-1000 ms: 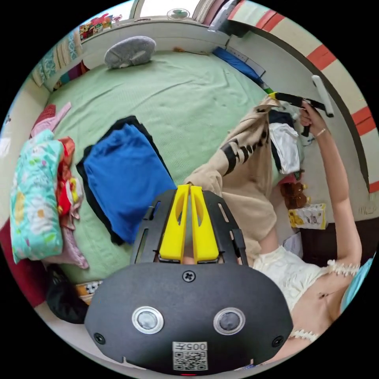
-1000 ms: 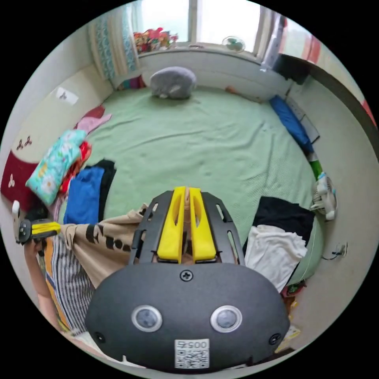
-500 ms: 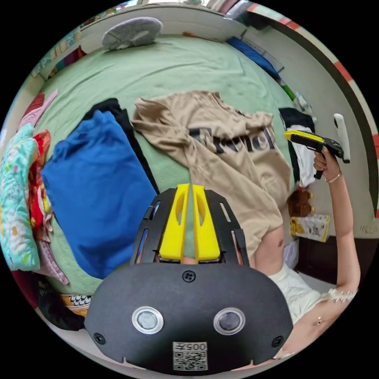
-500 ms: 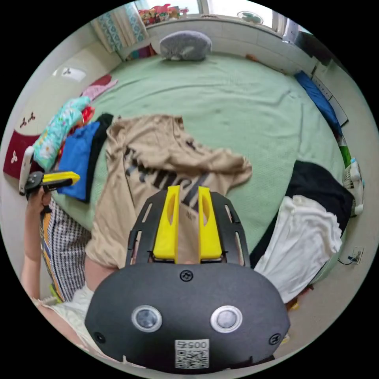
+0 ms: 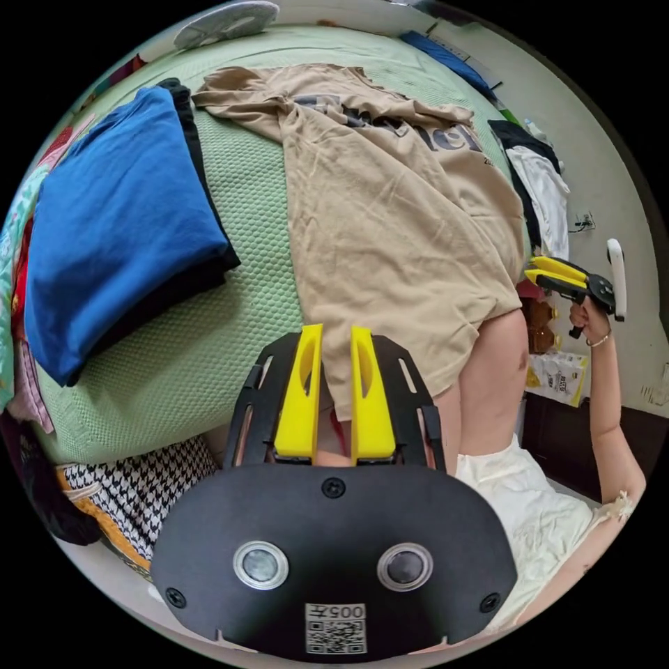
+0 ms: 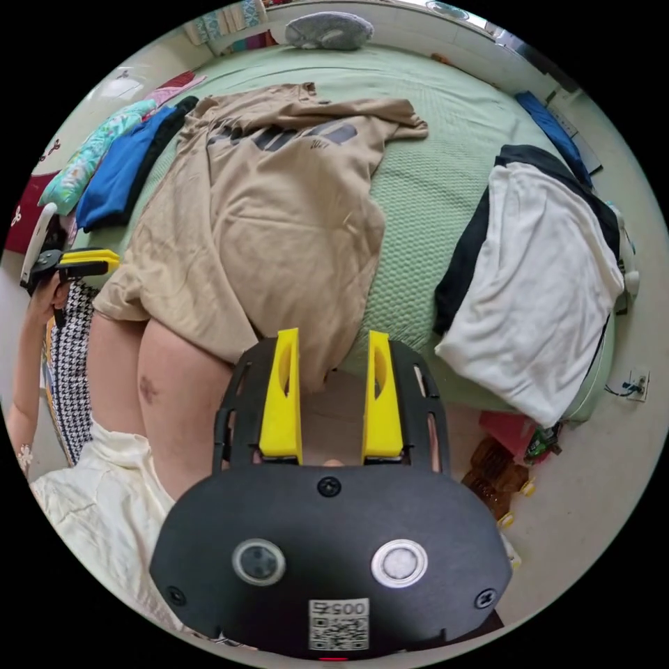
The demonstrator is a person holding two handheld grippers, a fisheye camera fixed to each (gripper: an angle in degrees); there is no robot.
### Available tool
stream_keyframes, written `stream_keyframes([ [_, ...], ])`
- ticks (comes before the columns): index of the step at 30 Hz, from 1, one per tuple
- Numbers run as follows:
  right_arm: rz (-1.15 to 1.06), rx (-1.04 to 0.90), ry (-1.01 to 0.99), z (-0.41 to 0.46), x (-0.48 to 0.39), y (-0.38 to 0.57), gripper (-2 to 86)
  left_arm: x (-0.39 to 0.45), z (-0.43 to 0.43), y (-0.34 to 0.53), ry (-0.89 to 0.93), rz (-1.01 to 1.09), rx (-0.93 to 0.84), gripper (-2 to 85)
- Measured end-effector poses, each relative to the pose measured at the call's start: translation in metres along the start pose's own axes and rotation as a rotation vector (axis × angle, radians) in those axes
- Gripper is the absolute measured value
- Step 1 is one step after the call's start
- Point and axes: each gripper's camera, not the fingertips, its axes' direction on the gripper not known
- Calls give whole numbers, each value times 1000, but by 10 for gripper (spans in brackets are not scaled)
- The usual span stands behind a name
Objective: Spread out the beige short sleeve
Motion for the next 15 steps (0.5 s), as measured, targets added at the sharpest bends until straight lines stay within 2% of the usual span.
stream_keyframes([
  [8, 78, -27, 149, 44, -33, -5, 117, 26, 23, -16, -147, -23, 29, 76],
  [15, 74, -6, 174, 46, -38, 3, 110, 26, 23, -28, -98, -53, 2, 75],
])
